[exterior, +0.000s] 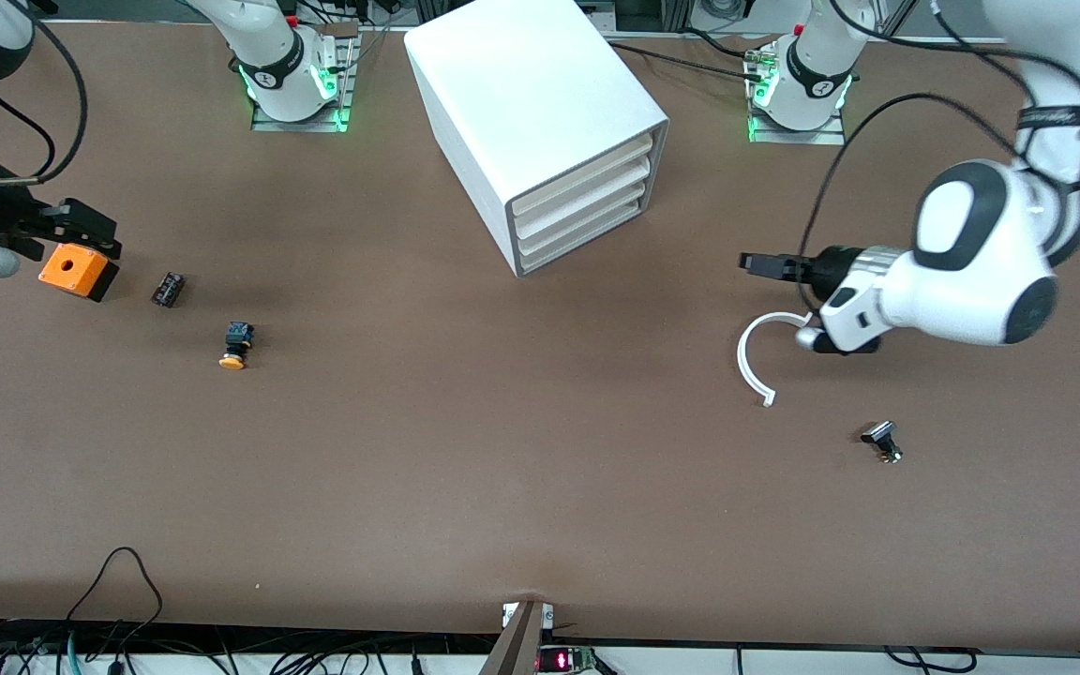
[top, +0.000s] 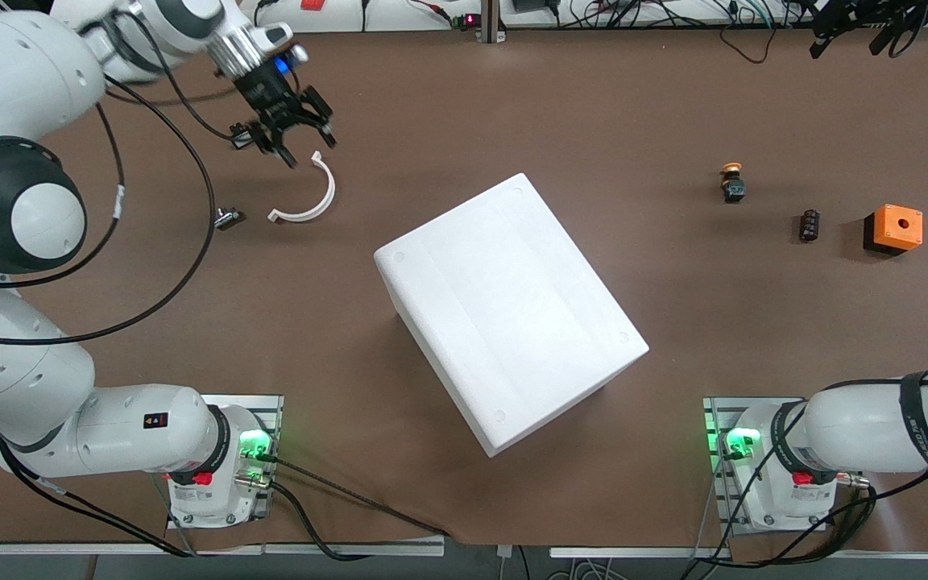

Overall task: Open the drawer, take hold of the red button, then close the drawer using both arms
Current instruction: 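Grip the drawer with the left gripper while the right gripper approaches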

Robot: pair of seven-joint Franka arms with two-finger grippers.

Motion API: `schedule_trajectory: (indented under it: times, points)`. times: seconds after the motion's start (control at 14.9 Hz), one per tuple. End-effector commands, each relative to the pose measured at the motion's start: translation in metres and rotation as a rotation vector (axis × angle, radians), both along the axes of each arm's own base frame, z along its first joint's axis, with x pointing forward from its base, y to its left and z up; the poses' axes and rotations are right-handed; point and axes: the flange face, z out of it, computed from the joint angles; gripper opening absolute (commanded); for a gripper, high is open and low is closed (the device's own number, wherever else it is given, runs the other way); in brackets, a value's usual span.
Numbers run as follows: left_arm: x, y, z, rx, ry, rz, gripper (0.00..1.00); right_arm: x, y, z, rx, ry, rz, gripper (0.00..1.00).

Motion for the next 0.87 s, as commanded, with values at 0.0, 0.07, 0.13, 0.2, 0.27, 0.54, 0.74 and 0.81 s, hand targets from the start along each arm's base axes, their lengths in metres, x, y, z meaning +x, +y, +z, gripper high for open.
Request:
schedule_trajectory:
  times: [0.0, 0.07, 0.13, 0.2, 0.27, 0.54, 0.74, 0.81]
  points:
    - [-0.028, -0.035, -0.044, -0.089, 0.061, 0.042, 1.0, -0.001, 0.023, 0.0, 0.017, -0.006, 0.051, 1.0]
    - [-0.037, -0.051, -0.061, -0.137, 0.072, 0.061, 1.0, 0.0, 0.043, 0.0, 0.019, -0.007, 0.097, 1.0]
    - [-0.048, -0.062, -0.08, -0.196, 0.087, 0.089, 1.0, 0.0, 0.063, -0.001, 0.013, -0.008, 0.139, 1.0]
    - [-0.061, -0.074, -0.098, -0.263, 0.098, 0.109, 1.0, -0.001, 0.078, -0.001, 0.011, -0.015, 0.163, 1.0]
    - [-0.073, -0.084, -0.113, -0.318, 0.101, 0.127, 1.0, 0.0, 0.088, -0.005, 0.019, -0.013, 0.173, 1.0]
    - [-0.099, -0.11, -0.129, -0.376, 0.112, 0.108, 1.0, 0.005, 0.125, -0.012, 0.116, -0.043, 0.311, 1.0]
    - [-0.125, -0.137, -0.131, -0.406, 0.155, 0.096, 1.0, 0.021, 0.162, -0.027, 0.216, -0.068, 0.536, 1.0]
    - [-0.135, -0.146, -0.132, -0.411, 0.168, 0.096, 1.0, 0.024, 0.181, -0.026, 0.216, -0.076, 0.603, 1.0]
